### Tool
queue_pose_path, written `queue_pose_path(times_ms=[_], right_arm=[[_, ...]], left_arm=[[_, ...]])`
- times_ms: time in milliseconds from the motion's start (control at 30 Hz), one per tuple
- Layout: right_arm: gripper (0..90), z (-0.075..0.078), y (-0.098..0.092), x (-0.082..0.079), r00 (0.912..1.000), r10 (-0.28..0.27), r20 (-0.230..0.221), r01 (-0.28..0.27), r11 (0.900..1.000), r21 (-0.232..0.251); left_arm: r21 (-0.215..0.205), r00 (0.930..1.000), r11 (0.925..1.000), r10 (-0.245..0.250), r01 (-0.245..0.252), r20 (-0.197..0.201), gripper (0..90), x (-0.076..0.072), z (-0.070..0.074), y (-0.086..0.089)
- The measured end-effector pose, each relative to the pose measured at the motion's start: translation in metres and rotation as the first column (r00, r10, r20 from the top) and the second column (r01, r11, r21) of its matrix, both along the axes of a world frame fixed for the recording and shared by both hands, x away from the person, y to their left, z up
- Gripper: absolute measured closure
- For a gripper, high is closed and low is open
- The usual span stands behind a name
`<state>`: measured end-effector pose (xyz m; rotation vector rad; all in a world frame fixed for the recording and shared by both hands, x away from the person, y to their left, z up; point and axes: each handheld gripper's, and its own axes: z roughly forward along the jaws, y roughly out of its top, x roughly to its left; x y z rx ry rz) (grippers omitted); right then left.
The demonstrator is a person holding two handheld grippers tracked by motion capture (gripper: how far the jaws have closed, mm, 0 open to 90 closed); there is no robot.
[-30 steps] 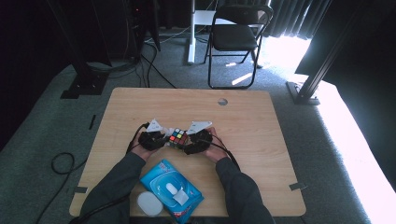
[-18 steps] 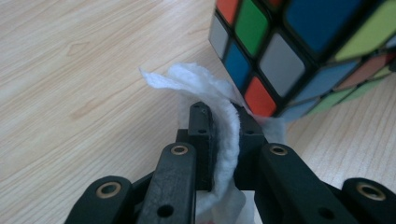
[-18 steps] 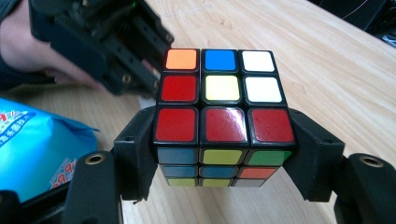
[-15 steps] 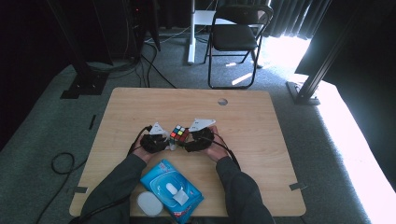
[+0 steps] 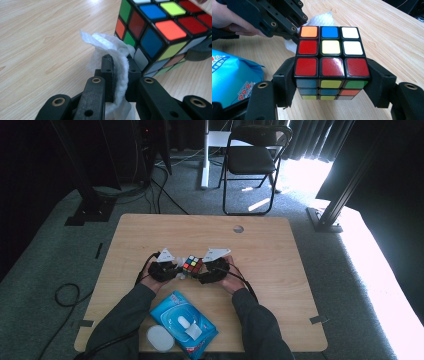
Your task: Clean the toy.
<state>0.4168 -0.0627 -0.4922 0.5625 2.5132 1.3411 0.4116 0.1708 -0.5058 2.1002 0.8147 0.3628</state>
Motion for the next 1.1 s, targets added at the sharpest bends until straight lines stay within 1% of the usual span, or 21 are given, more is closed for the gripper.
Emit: queue_pose_path(times_ms=[33,100,200,300,400,467,567,633,733,933,967,1100], right_arm=[[34.3,0.000,0.000,0.000,1.0000,0.000,0.002,0.000,1.000,-0.005],[34.3,-0.001,0.000,0.000,1.0000,0.002,0.003,-0.002,1.000,-0.013],[34.3,-0.005,0.002,-0.001,0.9999,0.011,0.002,-0.011,0.999,-0.034],[34.3,-0.010,0.004,-0.003,0.9999,0.015,-0.008,-0.015,0.999,-0.043],[34.3,-0.013,0.005,-0.003,0.9998,0.014,-0.014,-0.014,0.999,-0.051],[34.3,-0.014,0.005,-0.003,0.9997,0.014,-0.018,-0.014,0.998,-0.054],[34.3,-0.016,0.006,-0.003,0.9997,0.016,-0.018,-0.018,0.998,-0.067],[34.3,-0.018,0.006,-0.003,0.9997,0.014,-0.021,-0.015,0.997,-0.073],[34.3,-0.021,0.005,-0.003,0.9997,0.011,-0.024,-0.012,0.997,-0.074],[34.3,-0.020,0.003,-0.002,0.9997,0.001,-0.023,-0.002,0.998,-0.062],[34.3,-0.019,0.002,-0.002,0.9998,0.000,-0.021,-0.002,0.998,-0.059],[34.3,-0.015,0.001,-0.003,0.9999,-0.003,-0.012,0.002,0.999,-0.048]], left_arm=[[0.000,1.0000,1.0000,0.000,0.000,0.000,81.8,0.000,0.000,0.000],[-0.018,1.0000,0.9998,0.003,-0.003,0.006,81.8,0.000,0.003,0.002],[-0.043,0.9998,0.9991,0.002,-0.001,0.020,81.9,-0.001,0.010,0.002],[-0.057,0.9995,0.9983,-0.006,0.008,0.032,81.9,-0.002,0.017,0.002],[-0.104,0.9994,0.9944,-0.012,0.015,0.032,81.9,-0.002,0.022,0.005],[-0.136,0.9993,0.9905,-0.018,0.022,0.033,81.9,-0.003,0.026,0.006],[-0.171,0.9987,0.9848,-0.025,0.032,0.045,81.9,-0.004,0.033,0.006],[-0.174,0.9981,0.9841,-0.026,0.036,0.055,81.9,-0.005,0.036,0.006],[-0.184,0.9980,0.9820,-0.033,0.042,0.054,81.8,-0.005,0.038,0.007],[-0.175,0.9981,0.9835,-0.039,0.046,0.047,81.8,-0.005,0.037,0.006],[-0.160,0.9985,0.9862,-0.038,0.044,0.041,81.8,-0.004,0.034,0.004],[-0.120,0.9991,0.9923,-0.029,0.032,0.031,81.7,-0.004,0.028,0.002]])
